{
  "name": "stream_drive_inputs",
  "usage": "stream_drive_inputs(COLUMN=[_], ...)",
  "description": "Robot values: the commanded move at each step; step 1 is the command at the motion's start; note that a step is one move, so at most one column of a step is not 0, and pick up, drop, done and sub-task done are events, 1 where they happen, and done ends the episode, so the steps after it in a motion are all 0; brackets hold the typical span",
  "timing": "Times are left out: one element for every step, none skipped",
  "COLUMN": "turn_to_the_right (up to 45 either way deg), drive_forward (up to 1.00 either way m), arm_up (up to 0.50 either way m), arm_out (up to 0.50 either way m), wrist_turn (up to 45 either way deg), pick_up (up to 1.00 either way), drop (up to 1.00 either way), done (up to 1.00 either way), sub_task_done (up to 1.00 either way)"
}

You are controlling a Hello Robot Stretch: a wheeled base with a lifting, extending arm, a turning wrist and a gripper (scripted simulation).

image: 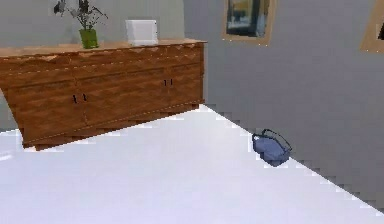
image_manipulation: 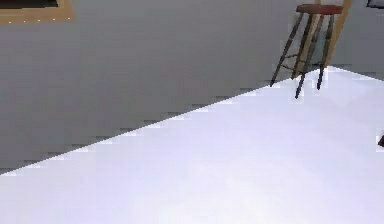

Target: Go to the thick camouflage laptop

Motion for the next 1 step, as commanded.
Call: stream_drive_inputs(turn_to_the_right=[-45.0], drive_forward=[0.00], arm_up=[0.00], arm_out=[0.00], wrist_turn=[0.0], pick_up=[0.00], drop=[0.00], done=[0.00], sub_task_done=[0.00])
